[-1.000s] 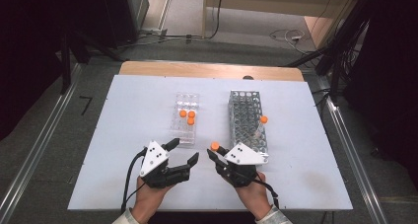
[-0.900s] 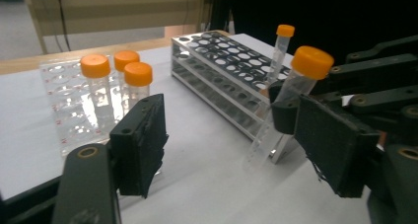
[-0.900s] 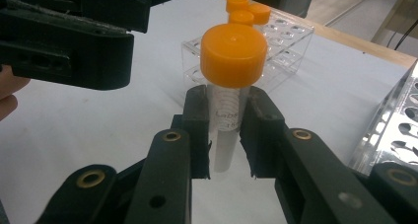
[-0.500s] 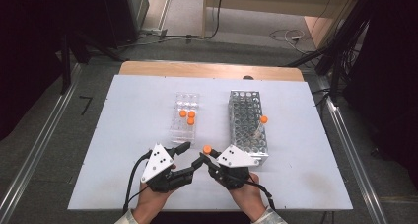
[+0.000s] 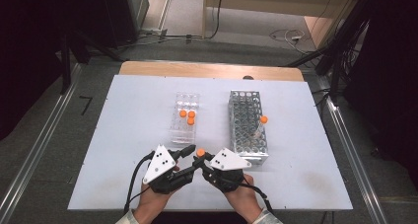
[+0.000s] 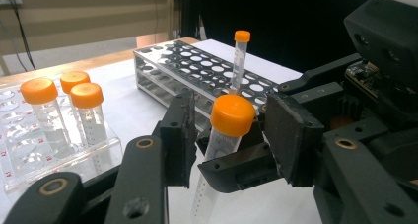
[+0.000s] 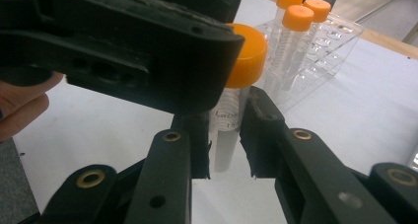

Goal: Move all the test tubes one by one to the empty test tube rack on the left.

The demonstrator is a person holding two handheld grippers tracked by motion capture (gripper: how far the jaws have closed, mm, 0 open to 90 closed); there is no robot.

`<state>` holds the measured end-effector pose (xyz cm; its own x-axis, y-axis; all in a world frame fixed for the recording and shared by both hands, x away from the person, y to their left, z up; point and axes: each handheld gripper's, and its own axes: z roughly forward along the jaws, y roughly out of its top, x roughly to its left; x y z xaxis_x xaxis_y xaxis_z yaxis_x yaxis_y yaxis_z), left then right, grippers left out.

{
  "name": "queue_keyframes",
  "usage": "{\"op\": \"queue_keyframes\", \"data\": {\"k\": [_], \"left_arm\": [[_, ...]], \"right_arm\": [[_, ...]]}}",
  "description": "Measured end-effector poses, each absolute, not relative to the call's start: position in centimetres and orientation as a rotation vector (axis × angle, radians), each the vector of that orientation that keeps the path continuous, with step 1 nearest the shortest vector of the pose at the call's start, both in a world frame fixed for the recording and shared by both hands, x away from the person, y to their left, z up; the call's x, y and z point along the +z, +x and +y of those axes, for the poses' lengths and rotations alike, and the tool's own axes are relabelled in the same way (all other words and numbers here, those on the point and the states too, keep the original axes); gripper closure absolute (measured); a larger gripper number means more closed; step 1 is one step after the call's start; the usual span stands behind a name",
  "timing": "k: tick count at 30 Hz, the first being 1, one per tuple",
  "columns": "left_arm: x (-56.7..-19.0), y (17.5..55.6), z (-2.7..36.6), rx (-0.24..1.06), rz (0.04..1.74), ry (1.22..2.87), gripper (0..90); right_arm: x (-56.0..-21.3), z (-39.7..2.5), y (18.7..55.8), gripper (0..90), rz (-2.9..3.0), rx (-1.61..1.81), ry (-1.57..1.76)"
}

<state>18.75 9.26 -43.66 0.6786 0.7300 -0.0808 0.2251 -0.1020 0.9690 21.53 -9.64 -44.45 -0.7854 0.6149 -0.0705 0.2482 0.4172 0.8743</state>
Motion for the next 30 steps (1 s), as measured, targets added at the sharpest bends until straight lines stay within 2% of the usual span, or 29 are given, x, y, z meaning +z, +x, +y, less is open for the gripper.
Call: {"op": "queue_keyframes", "data": {"k": [16, 28, 30], "left_arm": [[-43.91, 18.82, 8.93, 0.521, 0.788, 1.678, 67.2], [-43.89, 18.83, 9.00, 0.525, 0.795, 1.679, 69.3], [-43.88, 18.85, 9.03, 0.520, 0.799, 1.674, 69.5]], "right_arm": [[-44.39, -9.25, 21.24, 71.8, 2.306, 1.330, 0.718], [-44.39, -9.28, 21.23, 71.3, 2.313, 1.334, 0.720], [-44.39, -9.28, 21.24, 68.3, 2.313, 1.332, 0.727]]}}
